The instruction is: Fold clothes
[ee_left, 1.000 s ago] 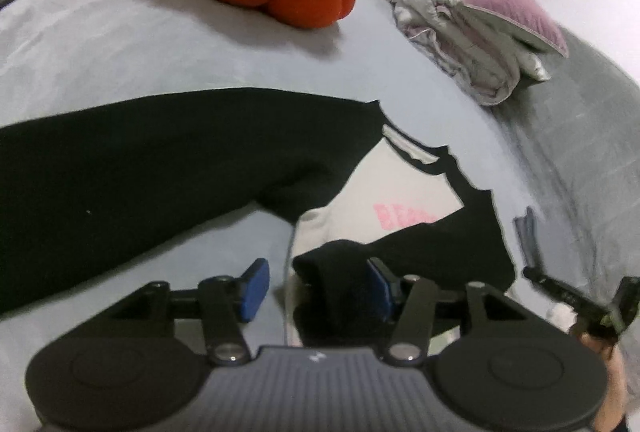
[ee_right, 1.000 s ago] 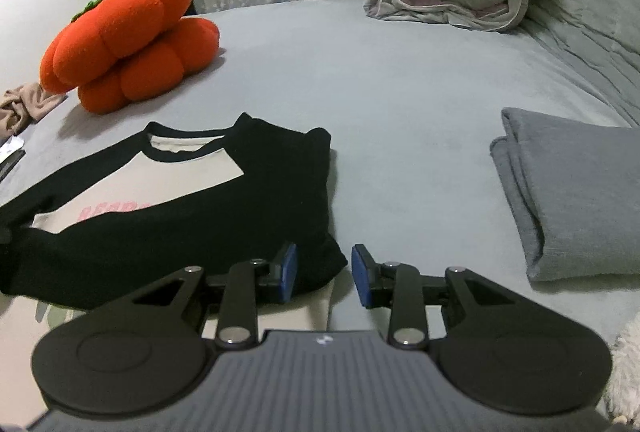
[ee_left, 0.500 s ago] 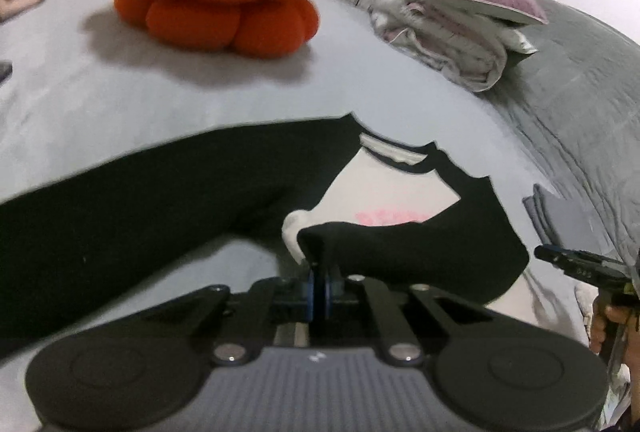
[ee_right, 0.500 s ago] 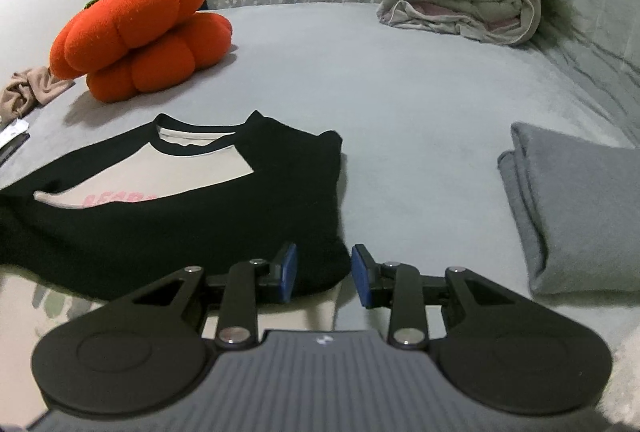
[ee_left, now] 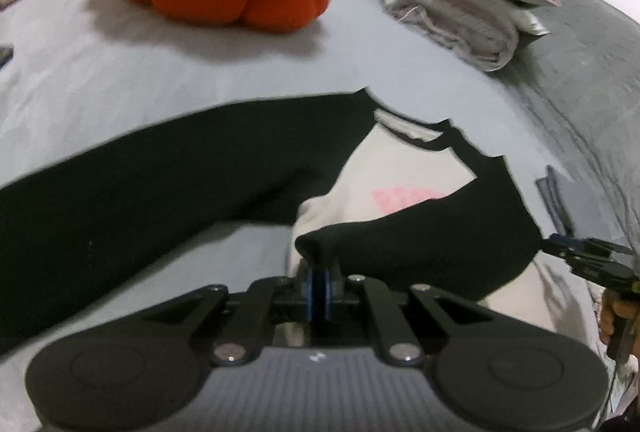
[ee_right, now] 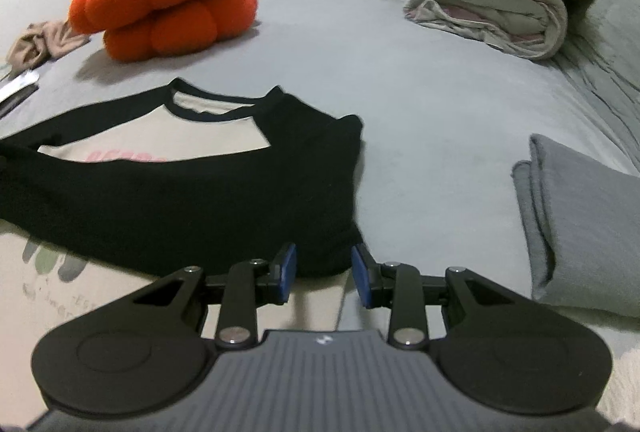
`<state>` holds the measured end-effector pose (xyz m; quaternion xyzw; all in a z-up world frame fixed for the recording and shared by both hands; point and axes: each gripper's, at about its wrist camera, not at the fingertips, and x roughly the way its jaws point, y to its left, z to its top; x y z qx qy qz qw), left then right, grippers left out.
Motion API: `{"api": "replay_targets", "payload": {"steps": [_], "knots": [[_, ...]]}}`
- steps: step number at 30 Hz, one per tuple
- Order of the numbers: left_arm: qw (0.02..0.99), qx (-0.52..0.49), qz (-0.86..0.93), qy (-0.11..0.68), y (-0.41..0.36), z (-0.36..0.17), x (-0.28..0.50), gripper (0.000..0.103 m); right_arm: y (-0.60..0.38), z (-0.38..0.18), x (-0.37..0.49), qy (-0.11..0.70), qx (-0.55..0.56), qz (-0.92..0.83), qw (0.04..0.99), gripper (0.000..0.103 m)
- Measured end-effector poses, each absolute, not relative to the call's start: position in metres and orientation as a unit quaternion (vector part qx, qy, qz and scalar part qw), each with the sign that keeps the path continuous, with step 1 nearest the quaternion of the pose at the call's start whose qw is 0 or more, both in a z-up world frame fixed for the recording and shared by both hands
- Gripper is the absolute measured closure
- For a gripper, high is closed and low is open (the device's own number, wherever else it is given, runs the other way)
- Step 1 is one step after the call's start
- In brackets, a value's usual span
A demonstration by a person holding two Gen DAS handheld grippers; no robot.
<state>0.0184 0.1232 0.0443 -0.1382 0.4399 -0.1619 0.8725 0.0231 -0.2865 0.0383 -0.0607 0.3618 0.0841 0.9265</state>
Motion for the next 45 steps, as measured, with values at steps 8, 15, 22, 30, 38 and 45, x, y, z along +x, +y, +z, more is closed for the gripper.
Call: {"api": "replay_targets", "payload": {"steps": [8,15,22,30,38,45], "knots": [[0.879,-0.189,-0.157,0.409,0.133,0.057,0.013,0.099,-0.285,0.040,0.021,0.360,-0.061,0.091,0.927,0.066],[0.886,-0.257,-0.181,0.341,0.140,0.121,-0.030,0.099,-0.294,0.041,0.021,0.372,-0.018,0.098,0.923,0.066],[0.874,-0.304,-0.182,0.333,0.155,0.129,-0.063,0.099,-0.317,0.038,0.017,0.399,0.115,0.114,0.903,0.065],[0.817,-0.374,-0.167,0.406,0.163,0.064,-0.055,0.099,-0.321,0.036,0.025,0.375,0.211,0.116,0.895,0.065],[0.803,-0.399,-0.184,0.403,0.164,0.068,-0.061,0.099,-0.344,0.006,0.041,0.356,0.371,0.047,0.856,0.066],[0.761,-0.472,-0.176,0.409,0.168,0.061,-0.084,0.099,-0.387,-0.018,0.028,0.317,0.547,0.013,0.775,0.067]]}}
